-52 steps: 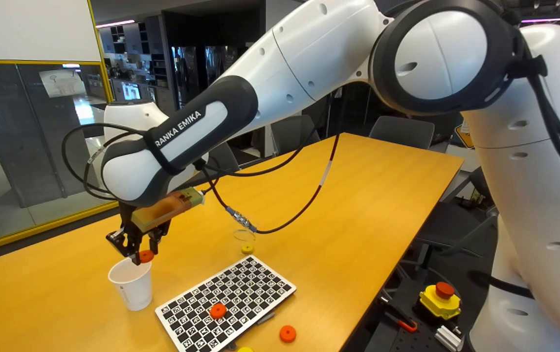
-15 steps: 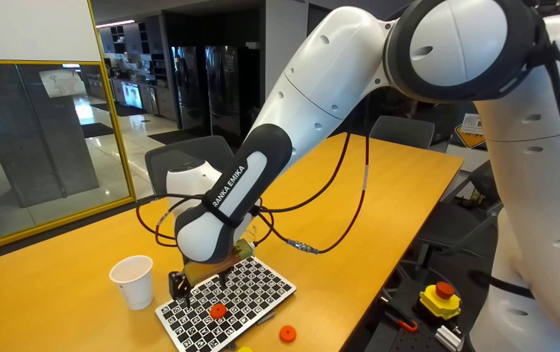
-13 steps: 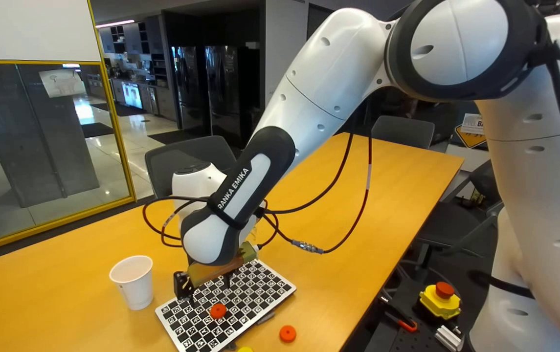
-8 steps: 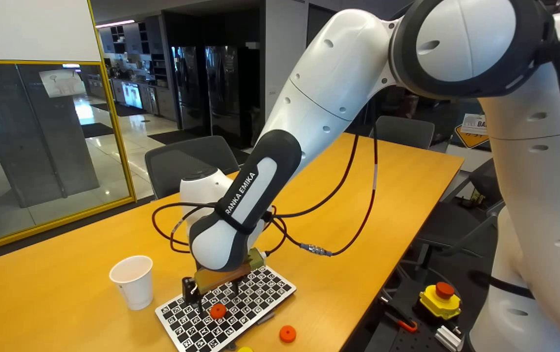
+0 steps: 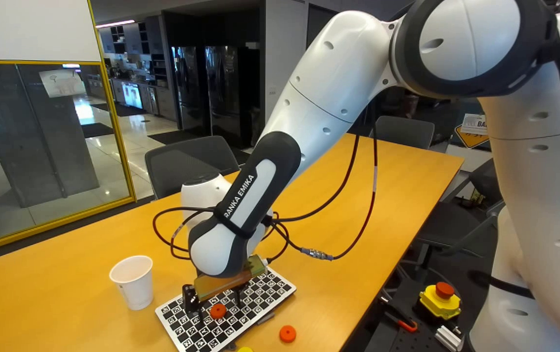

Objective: Put the yellow objects inside the transparent cup and the orange objects inside the white cup.

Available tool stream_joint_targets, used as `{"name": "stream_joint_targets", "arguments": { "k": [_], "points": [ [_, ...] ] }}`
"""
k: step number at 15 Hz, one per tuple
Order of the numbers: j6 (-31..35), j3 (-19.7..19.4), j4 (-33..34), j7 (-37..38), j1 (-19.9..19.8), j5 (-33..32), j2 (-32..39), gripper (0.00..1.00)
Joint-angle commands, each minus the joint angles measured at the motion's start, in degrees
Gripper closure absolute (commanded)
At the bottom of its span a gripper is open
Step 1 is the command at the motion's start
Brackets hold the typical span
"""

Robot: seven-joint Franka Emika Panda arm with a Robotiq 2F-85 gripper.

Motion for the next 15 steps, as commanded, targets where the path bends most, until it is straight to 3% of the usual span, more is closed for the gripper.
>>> {"name": "stream_joint_targets", "arguments": {
  "k": [1,11,12,13,15],
  "points": [
    [0.20,0.79,-1.80,-0.52,-0.70,1.56,-2.41,0.00],
    [-0.25,0.81,-2.10,-0.13,-0.58,1.58,-3.46,0.00],
    [-0.15,0.82,-2.18,-0.18,-0.58,1.56,-3.49,0.25],
    [-0.13,0.80,-2.25,-0.11,-0.53,1.52,-3.53,0.26],
    [-0.21,0.85,-2.32,-0.14,-0.53,1.56,-3.57,0.42]
  ]
}}
